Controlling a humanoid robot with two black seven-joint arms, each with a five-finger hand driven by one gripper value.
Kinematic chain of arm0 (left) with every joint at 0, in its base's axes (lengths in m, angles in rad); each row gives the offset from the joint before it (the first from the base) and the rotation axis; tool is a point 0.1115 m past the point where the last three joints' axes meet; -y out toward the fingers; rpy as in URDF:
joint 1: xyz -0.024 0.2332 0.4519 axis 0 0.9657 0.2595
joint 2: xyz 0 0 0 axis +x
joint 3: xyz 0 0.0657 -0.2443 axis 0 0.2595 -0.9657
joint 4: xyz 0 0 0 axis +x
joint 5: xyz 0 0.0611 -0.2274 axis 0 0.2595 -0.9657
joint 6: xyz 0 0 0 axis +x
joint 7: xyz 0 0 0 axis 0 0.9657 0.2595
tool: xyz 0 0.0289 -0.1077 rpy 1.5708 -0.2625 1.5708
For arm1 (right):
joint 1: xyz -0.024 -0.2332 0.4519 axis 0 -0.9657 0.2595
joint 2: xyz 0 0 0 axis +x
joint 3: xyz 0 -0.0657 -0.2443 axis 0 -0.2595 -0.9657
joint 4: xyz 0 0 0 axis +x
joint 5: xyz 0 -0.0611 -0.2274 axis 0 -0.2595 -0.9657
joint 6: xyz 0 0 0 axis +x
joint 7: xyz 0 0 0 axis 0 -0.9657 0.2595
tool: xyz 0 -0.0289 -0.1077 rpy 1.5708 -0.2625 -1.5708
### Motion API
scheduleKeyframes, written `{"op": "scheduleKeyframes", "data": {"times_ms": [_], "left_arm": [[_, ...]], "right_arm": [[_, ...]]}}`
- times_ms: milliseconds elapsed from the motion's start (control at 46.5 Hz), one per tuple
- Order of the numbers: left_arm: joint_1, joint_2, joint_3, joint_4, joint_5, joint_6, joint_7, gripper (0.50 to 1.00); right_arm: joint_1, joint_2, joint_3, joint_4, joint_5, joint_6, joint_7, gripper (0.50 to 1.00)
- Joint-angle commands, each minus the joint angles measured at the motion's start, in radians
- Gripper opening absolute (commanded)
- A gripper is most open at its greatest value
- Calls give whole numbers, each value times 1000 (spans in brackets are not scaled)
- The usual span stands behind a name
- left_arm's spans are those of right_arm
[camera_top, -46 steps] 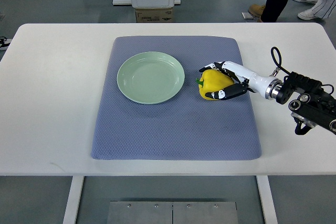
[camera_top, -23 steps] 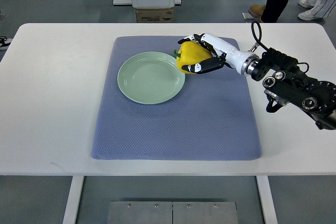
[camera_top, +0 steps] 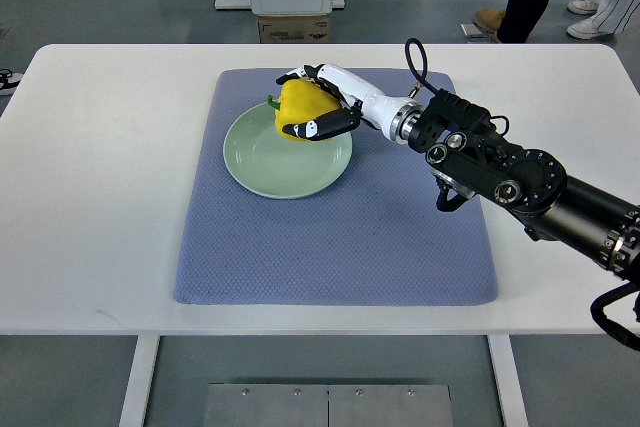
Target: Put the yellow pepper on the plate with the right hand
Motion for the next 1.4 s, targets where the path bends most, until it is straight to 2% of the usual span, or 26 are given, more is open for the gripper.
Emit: {"op": "scheduleKeyframes", "data": {"times_ms": [0,925,946,968,1032,1118,1226,1376], "left_arm": [[0,0,0,0,0,0,-1,1000],[0,0,0,0,-1,0,-1,1000],[0,0,0,0,-1,0,1,1000],[0,0,0,0,0,0,-1,1000],[0,0,0,0,0,0,-1,1000],[0,0,0,0,0,0,-1,1000],[0,0,0,0,0,0,-1,1000],[0,0,0,1,0,0,-1,1000]], "right_arm": [[-1,0,-2,-2,0,-1,-7,500],[-53,0,-81,14,-2,-1,-6,500],[-53,0,-81,14,-2,-1,-6,512],[-53,0,-81,14,-2,-1,-7,564],[-53,0,-81,14,-2,-1,-9,775],[-53,0,-80,14,0,-3,-7,976],[-53,0,-78,14,0,-3,-7,995],[-48,0,-75,14,1,-3,-6,998]]}}
